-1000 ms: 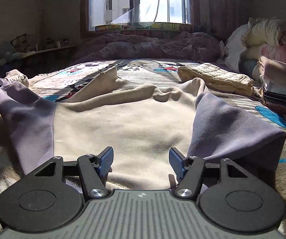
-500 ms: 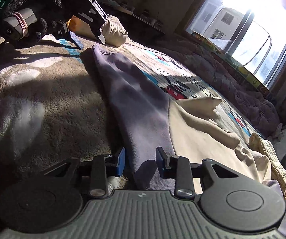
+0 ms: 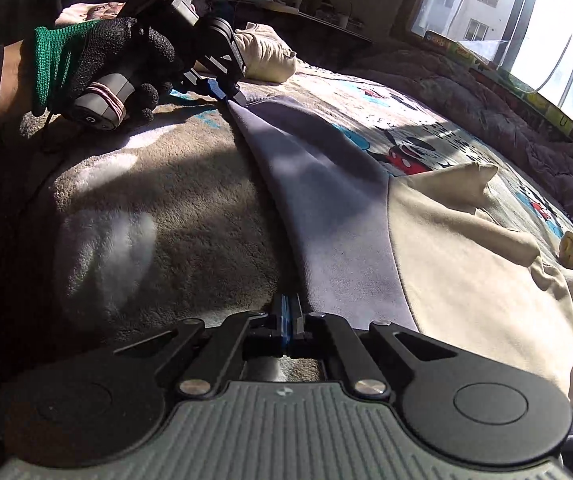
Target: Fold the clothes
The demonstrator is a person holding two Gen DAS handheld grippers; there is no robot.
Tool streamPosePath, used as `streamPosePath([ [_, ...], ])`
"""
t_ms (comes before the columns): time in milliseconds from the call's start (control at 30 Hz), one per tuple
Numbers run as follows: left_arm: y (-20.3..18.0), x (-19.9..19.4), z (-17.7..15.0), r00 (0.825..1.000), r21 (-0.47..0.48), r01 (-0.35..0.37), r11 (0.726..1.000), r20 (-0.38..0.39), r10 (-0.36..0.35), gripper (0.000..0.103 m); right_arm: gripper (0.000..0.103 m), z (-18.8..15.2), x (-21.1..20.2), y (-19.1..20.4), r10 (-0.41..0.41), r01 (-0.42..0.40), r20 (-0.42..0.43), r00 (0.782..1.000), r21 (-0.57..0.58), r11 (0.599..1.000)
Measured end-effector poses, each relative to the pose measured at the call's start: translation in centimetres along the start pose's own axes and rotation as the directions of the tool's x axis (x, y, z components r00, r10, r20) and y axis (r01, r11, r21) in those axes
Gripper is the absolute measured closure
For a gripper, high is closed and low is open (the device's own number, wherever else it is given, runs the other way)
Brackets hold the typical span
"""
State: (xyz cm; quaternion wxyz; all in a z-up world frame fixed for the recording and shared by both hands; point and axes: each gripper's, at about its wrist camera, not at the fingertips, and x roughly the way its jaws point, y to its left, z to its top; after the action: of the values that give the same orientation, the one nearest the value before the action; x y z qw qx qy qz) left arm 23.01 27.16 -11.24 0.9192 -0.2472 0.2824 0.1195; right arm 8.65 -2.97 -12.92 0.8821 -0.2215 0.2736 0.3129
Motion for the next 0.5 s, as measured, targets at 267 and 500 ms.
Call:
streamPosePath([
  [267,-4.5,-2.0,-1.0,0.983,0.185,0.146,0.972,0.083,-0.164,0.073,0.069,1.5,-0.1,-0.6,-0.087,0.075,0.143,0.986,0.092,0.993],
  [500,-7.9,3.5,-3.0,0.99,0.282,0.106,0.953,-0.115,-0.077,0.067,0.063,0.6,1.9,-1.4,-0.031,0.02,0.062,0.998,0.17,0.985],
])
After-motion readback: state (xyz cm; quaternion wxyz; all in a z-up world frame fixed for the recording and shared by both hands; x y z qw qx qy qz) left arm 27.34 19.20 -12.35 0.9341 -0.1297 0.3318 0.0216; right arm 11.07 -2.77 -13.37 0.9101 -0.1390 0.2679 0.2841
